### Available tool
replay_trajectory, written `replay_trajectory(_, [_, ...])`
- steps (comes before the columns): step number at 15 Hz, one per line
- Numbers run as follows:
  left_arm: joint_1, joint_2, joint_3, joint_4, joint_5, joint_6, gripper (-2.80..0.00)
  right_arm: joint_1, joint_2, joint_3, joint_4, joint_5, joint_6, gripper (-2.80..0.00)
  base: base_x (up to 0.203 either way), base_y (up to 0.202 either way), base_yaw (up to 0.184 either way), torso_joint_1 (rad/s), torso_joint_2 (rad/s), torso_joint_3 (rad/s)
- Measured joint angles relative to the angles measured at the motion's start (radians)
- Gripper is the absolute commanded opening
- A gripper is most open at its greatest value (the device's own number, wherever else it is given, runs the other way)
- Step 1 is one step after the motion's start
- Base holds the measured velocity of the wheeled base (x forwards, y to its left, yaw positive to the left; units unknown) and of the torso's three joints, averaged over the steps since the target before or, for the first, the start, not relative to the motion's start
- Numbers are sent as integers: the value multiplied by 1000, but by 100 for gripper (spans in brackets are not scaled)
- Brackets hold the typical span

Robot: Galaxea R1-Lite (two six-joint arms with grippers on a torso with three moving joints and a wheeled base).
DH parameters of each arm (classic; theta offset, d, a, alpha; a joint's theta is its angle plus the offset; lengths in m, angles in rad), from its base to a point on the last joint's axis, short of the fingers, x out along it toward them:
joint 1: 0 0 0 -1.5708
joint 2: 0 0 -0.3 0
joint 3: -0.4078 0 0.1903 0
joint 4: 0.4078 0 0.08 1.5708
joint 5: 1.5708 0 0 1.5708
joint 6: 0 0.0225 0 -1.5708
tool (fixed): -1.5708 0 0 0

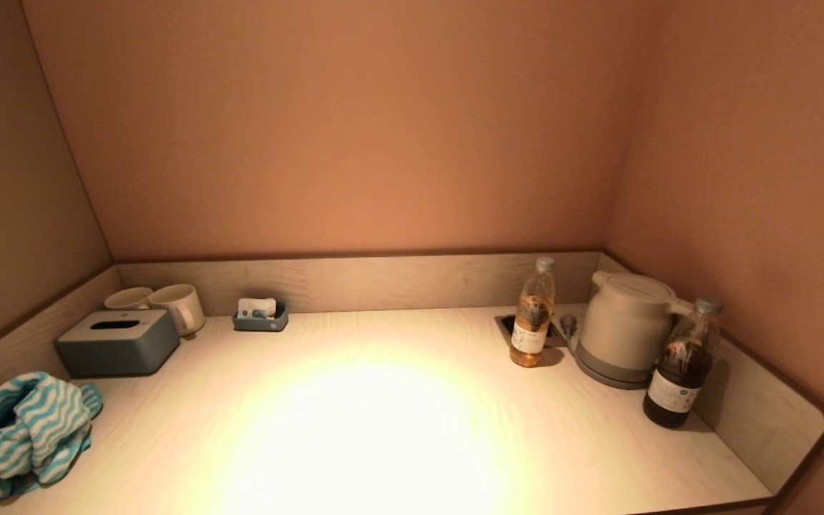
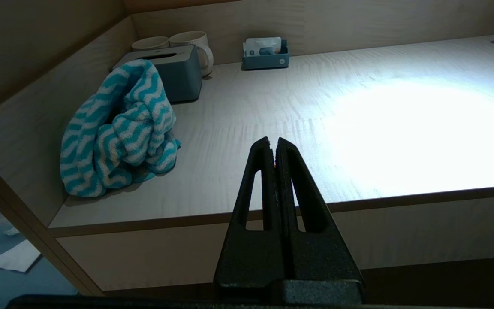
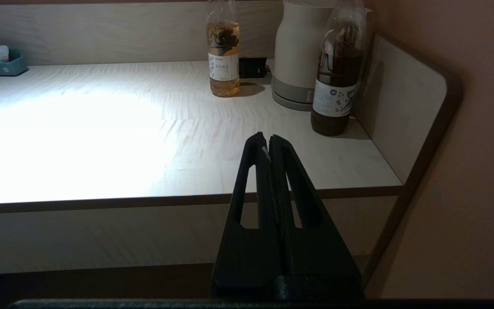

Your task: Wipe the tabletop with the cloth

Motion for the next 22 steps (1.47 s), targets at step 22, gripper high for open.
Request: replay_trajectory(22, [0,0,0,0,1,-6,-280,0,0,0,0,0,-1,-280,0,0,0,0,0,0])
